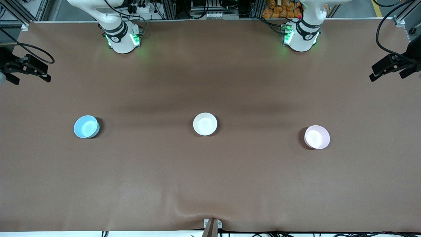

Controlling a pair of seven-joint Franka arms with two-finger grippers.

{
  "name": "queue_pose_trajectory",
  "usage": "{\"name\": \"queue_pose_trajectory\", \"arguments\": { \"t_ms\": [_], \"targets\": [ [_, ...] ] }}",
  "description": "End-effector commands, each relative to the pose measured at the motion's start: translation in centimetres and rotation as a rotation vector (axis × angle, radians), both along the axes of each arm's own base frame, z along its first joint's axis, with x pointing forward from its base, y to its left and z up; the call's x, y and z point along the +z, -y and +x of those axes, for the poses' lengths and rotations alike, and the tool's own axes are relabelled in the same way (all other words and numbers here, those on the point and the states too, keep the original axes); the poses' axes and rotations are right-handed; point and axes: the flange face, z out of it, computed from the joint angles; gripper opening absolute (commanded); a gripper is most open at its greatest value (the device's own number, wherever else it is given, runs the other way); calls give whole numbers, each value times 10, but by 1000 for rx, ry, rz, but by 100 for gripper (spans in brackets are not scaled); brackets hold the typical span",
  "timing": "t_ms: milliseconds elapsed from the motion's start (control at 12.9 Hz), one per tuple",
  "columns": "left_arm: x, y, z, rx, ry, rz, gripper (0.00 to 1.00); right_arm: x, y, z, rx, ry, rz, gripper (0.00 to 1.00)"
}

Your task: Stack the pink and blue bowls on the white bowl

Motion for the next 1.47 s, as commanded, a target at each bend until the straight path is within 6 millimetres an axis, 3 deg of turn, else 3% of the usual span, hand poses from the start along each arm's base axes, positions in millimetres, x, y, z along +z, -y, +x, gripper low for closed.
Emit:
{"name": "queue_pose_trajectory", "arguments": {
  "t_ms": [0,310,698,931,1086,1241,1397],
  "targets": [
    [6,5,-3,-24,-15,-4,100,-2,-2,0,1,4,10,100],
    [-3,-3,-1,-17,-43,44,100,-3,4,1,-2,3,10,100],
    [-13,-1,11,-34,-9,40,100,-30,42,16,-22,-37,12,100],
    [-23,-2,13,-33,-16,40,100,-80,88,16,-41,-91,21,100],
    [-27,-3,14,-33,-13,40,100,-120,96,15,-54,-94,22,100],
    [-33,-5,15,-31,-14,40,100,-167,122,7,-102,-93,24,100],
    [-46,-9,18,-24,-7,40,100,-209,127,-1,-114,-83,22,100]
  ]
}}
